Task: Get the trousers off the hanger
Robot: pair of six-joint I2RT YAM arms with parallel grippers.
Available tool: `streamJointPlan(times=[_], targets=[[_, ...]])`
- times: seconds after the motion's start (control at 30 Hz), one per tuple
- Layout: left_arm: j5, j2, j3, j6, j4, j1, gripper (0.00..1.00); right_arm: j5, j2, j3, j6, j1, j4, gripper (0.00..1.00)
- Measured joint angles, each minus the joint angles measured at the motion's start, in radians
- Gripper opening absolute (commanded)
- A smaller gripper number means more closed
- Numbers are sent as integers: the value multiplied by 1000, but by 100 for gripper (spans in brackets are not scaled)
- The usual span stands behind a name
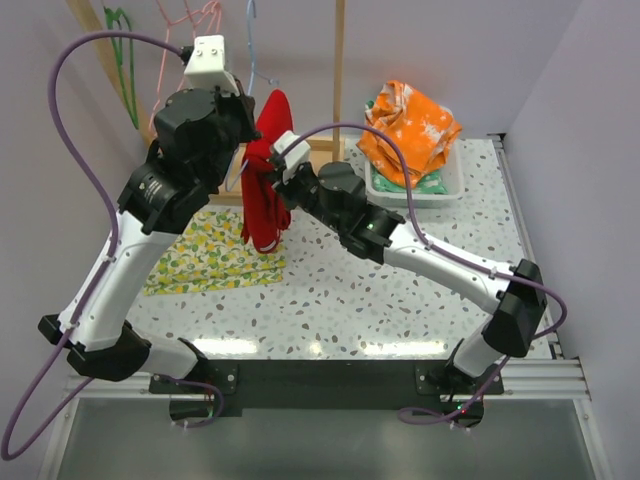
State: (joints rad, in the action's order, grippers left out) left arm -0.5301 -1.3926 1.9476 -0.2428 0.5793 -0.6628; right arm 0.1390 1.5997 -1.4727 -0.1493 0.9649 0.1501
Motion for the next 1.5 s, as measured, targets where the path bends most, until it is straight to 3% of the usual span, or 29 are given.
streamJointPlan(times=[0.23,0.57,1.5], targets=[[-37,4,-41,-2,2,-2,0,46,-63,26,-1,0,4,0],[-82,47,-262,-43,-71,-7,0,68,-132,26,3,11,-16,0],[-159,74,-437,-169,-54,-6,0,167,-153,-50,-167,16,157,0]])
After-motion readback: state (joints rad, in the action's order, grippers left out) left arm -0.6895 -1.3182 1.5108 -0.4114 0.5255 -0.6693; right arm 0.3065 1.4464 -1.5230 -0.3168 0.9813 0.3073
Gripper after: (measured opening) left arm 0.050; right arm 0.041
